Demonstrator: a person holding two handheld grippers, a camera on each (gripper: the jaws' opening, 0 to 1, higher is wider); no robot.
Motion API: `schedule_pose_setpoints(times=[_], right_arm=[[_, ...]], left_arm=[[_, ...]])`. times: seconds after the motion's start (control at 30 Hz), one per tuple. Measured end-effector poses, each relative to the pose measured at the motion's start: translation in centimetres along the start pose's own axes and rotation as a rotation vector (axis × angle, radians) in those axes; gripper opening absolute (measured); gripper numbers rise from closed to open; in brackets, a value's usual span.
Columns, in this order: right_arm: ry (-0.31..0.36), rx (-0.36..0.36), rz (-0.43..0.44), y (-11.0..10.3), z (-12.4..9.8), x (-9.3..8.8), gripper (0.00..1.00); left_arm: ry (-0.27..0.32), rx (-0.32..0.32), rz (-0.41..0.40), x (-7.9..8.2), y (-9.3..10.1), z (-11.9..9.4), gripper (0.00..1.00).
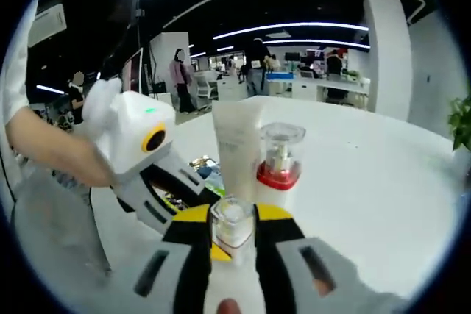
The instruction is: Arrange the skincare products in the storage area until every visible bottle or jar stands upright without overlapping.
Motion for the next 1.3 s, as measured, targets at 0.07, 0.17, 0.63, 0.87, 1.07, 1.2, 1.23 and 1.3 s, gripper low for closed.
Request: schedule_pose_setpoints(times=[0.07,0.17,0.63,0.87,1.07,1.2,1.23,1.3], right_arm=[[-0.003,0.004,-0.006,0.15,0.05,0.04,0.21],[-0.003,0.008,-0.013,0.32,0.06,0.02,0.21],[0.002,0.011,-0.032,0.43,0.32,0.07,0.22],[0.001,0.008,-0.029,0.33,0.29,-0.06,0.22],[-0.012,0.0,-0.026,0.24,0.12,-0.36,0.22],[-0.011,-0.005,-0.011,0.26,-0.03,-0.42,0.24],[-0.011,-0.006,-0.01,0.26,-0.04,-0.44,0.25],[-0.017,-0.007,-0.009,0.24,-0.1,-0.51,0.27]], left_arm=[[0.0,0.005,-0.002,0.1,-0.11,0.11,0.18],[0.003,0.015,-0.01,0.22,-0.19,0.35,0.18],[-0.003,0.022,-0.009,0.29,-0.31,0.52,0.18],[-0.015,0.018,-0.002,0.02,-0.43,0.52,0.2],[-0.021,0.008,0.005,0.0,-0.35,0.55,0.22],[-0.025,0.005,0.004,-0.04,-0.31,0.52,0.23],[-0.026,0.005,0.005,-0.04,-0.28,0.5,0.23],[-0.031,0.004,0.006,-0.11,-0.21,0.44,0.24]])
Point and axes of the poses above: the point that each gripper's makers call its tool centre point, and the gripper's own axes: z roughly forward along the fingers, y roughly to its right, x roughly out of its top, the point moved 6 cm from there along -z, roughly backward along the fingers, and after that the axes turned 2 degrees about -x, right-handed, at the moved point
